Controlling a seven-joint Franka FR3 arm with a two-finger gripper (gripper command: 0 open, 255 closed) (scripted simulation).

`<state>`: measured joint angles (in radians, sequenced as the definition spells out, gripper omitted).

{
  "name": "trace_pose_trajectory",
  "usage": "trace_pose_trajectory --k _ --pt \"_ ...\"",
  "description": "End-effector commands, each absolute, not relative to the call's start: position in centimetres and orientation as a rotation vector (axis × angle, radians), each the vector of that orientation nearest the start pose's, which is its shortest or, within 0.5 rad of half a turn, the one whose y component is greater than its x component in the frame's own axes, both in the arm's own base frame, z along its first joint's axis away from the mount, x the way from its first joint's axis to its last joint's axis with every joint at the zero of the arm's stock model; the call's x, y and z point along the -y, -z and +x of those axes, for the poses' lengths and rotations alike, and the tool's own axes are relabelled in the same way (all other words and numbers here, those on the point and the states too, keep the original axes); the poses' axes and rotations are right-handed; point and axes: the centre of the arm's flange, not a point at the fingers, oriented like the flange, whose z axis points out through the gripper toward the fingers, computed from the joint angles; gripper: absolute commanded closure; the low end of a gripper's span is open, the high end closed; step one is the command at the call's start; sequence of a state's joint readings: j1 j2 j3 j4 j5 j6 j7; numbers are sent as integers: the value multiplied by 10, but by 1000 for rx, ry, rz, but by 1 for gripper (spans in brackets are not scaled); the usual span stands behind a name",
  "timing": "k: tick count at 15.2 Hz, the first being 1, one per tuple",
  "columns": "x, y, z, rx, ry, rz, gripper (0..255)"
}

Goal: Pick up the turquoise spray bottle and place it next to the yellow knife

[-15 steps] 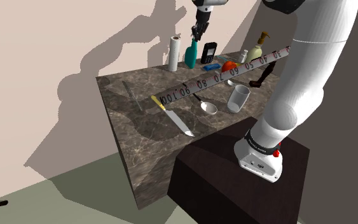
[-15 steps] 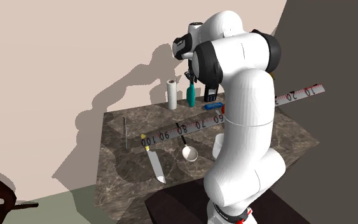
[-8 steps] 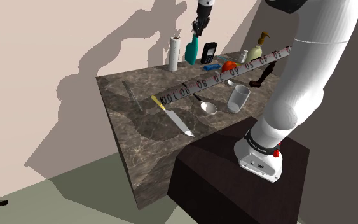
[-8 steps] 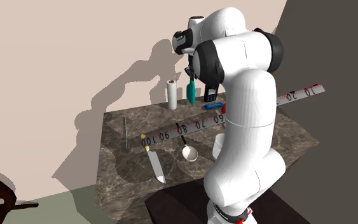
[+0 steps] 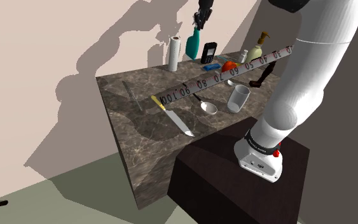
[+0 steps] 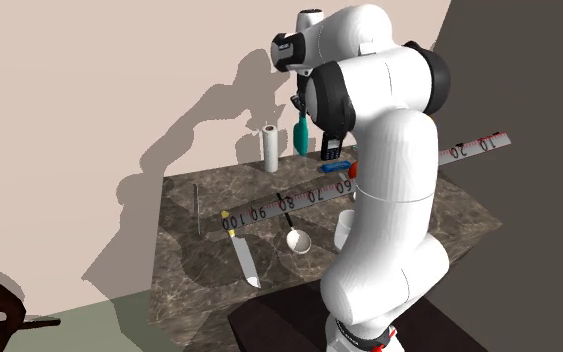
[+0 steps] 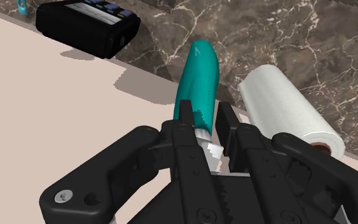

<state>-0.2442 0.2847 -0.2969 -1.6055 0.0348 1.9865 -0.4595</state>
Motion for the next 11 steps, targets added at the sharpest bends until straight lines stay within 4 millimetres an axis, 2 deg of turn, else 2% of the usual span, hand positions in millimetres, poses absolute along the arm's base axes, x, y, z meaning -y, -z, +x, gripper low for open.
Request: trace_pose_trajectory --k 1,2,11 --pt "318 -492 572 -127 117 -3232 255" --pt "318 -493 572 -127 117 -3232 255" --pt "221 -562 573 -127 117 -3232 255"
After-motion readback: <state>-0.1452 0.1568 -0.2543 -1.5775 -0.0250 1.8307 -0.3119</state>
